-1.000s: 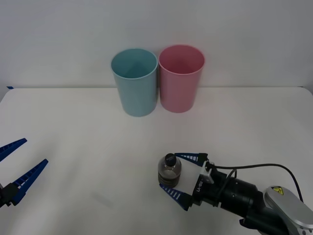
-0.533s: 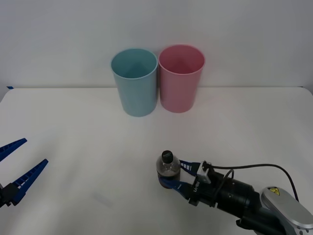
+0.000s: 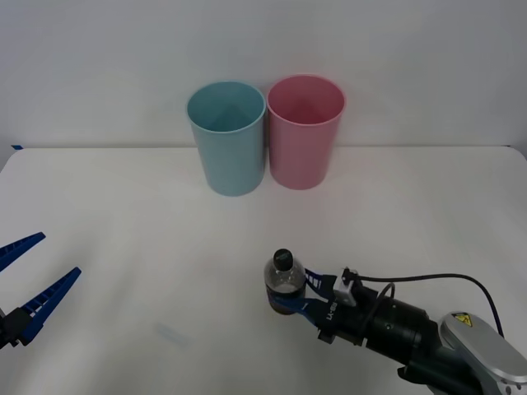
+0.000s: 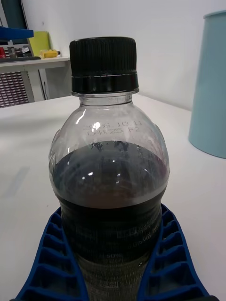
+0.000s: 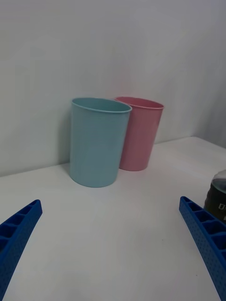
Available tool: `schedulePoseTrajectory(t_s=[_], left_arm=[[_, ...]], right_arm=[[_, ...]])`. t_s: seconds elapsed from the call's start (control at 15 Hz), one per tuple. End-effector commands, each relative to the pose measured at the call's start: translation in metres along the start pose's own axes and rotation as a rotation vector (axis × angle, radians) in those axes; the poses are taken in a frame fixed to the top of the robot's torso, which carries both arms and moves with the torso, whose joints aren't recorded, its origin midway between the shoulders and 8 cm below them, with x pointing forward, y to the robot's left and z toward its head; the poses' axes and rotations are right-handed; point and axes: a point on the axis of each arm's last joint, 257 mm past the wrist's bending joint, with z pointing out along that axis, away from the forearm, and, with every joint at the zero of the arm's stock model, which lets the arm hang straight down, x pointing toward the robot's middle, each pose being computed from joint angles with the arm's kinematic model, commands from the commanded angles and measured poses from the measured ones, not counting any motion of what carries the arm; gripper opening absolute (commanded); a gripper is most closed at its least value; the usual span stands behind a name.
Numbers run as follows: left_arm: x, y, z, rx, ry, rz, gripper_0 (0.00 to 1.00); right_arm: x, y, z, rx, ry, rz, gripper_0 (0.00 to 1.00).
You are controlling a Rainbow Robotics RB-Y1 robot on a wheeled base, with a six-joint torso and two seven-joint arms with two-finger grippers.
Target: Grasp the object on the table and drop it into the matching bin: aluminum can to the light blue bin, PET bottle to the pink bin.
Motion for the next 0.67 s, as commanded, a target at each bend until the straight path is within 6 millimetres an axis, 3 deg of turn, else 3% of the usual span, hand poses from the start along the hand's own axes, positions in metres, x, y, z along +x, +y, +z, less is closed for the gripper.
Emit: schedulePoseTrajectory(t_s=[0.07,0.33,0.67], left_arm=[[0.000,0.000,0.000,0.000,0.000,0.000,1.00],[0.000,0.000,0.000,0.000,0.000,0.000,1.00],[0.000,0.000,0.000,0.000,0.000,0.000,1.00]], right_arm=[[-0.013,-0.004,-0.005,0.006,-0.016,-0.012,0.00],[-0.040,-0.007,-0.019,0.025,-0.043,0.018,0.00],[-0.097,-0.016,-0.024,0.031,-0.125,0.088,0.00]])
